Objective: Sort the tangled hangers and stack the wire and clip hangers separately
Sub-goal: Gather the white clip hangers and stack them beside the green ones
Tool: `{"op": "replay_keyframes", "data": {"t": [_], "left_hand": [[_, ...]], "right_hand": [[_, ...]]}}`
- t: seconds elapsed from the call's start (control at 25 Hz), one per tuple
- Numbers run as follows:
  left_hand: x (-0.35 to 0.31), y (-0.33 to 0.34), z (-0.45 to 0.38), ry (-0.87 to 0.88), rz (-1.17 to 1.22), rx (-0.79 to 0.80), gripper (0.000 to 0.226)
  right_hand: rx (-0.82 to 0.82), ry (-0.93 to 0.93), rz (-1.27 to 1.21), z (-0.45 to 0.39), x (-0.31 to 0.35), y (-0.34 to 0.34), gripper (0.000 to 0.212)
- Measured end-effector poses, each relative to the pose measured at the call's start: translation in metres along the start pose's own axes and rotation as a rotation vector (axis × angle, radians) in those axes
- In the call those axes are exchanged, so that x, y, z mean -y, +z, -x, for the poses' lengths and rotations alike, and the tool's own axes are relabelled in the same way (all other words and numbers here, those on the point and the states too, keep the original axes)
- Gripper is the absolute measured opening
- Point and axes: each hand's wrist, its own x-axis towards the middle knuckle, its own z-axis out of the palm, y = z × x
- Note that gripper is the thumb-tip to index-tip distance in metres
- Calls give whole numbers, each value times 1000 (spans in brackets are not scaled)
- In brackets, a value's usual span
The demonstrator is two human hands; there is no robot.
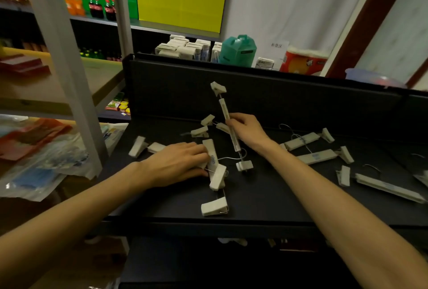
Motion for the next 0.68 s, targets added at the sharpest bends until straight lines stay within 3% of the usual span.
{"op": "replay_keyframes", "data": {"t": [0.16,0.52,0.68], "left_hand": [[-8,7,-28,38,21,43,61],[-7,20,-54,147,-151,72,59],[-9,17,-56,211,-179,102,56]], "right_hand": [[96,-69,288,5,-19,-7,37],[-43,188,-348,4,-22,-34,35],[36,268,-428,7,-27,-32,37]]}}
